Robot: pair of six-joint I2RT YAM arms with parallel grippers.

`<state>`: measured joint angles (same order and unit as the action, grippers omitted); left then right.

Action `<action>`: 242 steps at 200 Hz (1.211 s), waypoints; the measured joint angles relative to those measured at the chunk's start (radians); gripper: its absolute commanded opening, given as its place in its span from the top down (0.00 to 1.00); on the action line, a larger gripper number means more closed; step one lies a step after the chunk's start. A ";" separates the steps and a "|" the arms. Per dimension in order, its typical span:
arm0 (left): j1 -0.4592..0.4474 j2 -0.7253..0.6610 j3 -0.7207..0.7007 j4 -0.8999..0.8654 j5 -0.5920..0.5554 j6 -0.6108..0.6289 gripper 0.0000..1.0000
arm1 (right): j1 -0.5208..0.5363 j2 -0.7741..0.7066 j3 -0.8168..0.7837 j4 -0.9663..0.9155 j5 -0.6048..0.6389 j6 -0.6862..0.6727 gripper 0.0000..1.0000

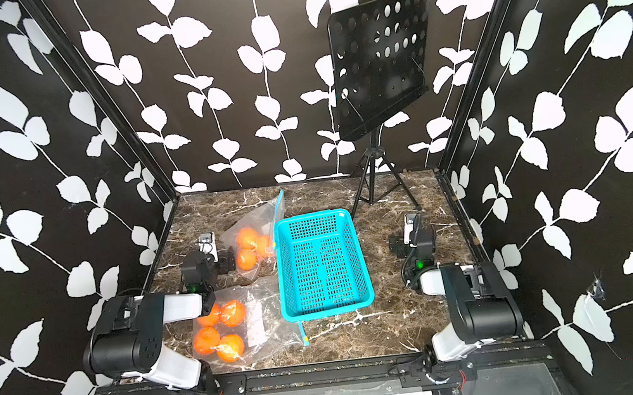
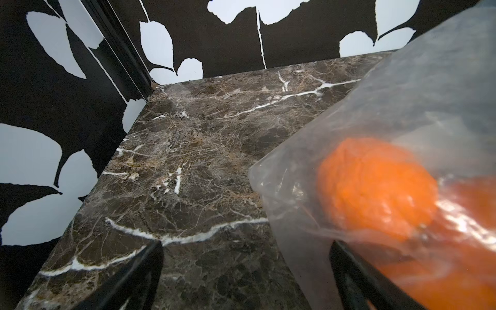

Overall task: Open the zip-top bag and take out the orange
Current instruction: Adjust the basket at the center of the board.

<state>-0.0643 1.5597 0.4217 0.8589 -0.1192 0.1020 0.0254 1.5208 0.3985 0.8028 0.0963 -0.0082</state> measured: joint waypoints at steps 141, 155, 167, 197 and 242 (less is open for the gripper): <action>0.000 0.000 0.000 0.000 0.004 0.000 0.01 | 0.000 0.000 0.000 0.000 0.000 0.000 0.01; 0.000 0.000 0.000 0.000 0.003 0.000 0.01 | 0.000 0.000 0.000 0.000 0.000 0.000 0.01; 0.000 -0.004 0.000 -0.001 0.003 0.000 0.01 | 0.000 -0.011 0.000 -0.014 0.000 0.000 0.01; -0.002 -0.138 -0.006 -0.115 -0.014 -0.008 0.01 | 0.000 -0.197 0.020 -0.217 -0.011 0.000 0.01; -0.013 -0.479 -0.012 -0.229 0.010 -0.183 0.01 | 0.000 -0.610 0.053 -0.457 0.048 0.248 0.01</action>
<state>-0.0772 1.0809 0.4099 0.6304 -0.1089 -0.0807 0.0250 0.9104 0.4515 0.3458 0.1440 0.2394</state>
